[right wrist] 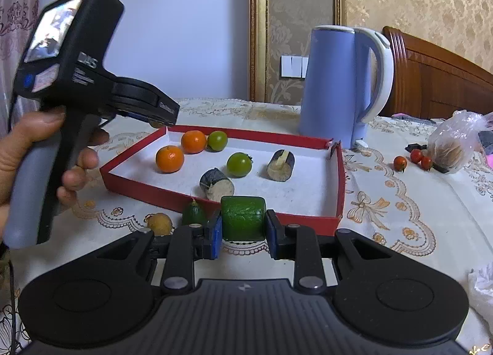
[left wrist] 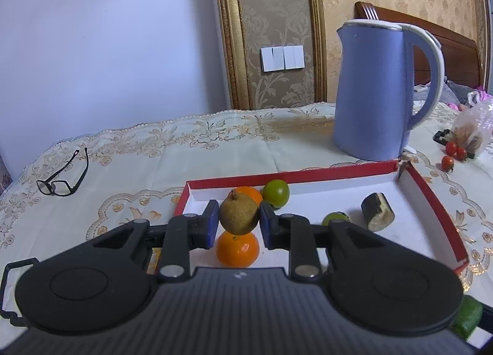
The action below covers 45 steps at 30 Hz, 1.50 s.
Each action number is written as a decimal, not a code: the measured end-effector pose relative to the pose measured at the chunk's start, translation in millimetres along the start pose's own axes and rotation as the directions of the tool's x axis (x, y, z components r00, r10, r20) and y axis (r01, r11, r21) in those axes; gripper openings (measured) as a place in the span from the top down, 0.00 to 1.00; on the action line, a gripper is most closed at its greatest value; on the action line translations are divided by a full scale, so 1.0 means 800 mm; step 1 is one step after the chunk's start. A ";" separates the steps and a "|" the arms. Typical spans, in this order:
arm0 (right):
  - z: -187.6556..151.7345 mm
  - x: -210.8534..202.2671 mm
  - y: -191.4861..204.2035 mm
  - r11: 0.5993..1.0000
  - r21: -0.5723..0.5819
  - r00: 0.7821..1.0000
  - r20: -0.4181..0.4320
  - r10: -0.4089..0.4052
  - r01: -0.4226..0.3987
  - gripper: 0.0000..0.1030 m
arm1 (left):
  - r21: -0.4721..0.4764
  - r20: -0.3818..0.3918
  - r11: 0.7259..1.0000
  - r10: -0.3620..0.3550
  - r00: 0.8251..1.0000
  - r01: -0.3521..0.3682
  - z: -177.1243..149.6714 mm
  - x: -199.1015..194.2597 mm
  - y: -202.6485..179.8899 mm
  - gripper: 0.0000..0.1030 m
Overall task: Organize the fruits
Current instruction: 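Lower the pear into the box with the left gripper while the right gripper lifts the cucumber chunk, then open the left gripper to release the pear while the right gripper carries the cucumber chunk toward the box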
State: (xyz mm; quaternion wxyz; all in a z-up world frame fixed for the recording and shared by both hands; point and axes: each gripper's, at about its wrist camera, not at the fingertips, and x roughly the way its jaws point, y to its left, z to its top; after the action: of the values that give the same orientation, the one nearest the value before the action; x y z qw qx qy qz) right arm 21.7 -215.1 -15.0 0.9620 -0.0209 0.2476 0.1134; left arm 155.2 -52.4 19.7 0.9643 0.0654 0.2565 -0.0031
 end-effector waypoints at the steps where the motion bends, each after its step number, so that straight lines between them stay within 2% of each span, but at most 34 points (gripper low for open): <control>1: 0.001 -0.001 0.000 1.000 -0.001 1.000 0.002 -0.001 0.001 0.73 | 0.000 -0.004 1.000 -0.002 1.000 0.002 0.000 0.003 -0.001 0.76; 14: 0.005 -0.006 -0.005 1.000 -0.007 1.000 0.016 -0.011 0.011 0.73 | 0.023 -0.051 1.000 0.021 0.998 -0.020 0.006 0.056 -0.024 0.75; 19: 0.006 -0.003 -0.008 1.000 -0.007 1.000 0.015 -0.018 0.018 0.73 | -0.012 -0.108 1.000 0.000 0.994 -0.001 0.005 0.081 -0.028 0.75; 25: 0.008 -0.004 -0.011 1.000 -0.007 1.000 0.018 -0.022 0.022 0.73 | -0.003 -0.138 1.000 0.013 0.990 -0.014 0.001 0.100 -0.036 0.75; 45: 0.003 -0.005 -0.012 1.000 0.001 1.000 0.010 -0.020 0.020 0.73 | -0.011 -0.160 1.000 0.017 0.987 -0.019 -0.001 0.111 -0.038 0.75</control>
State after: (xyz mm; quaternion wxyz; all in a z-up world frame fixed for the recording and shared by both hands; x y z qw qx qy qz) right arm 21.8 -225.1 -10.9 0.9643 -0.0224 0.2426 0.1037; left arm 230.8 -79.7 -28.9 0.9410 0.0619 0.3325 0.0124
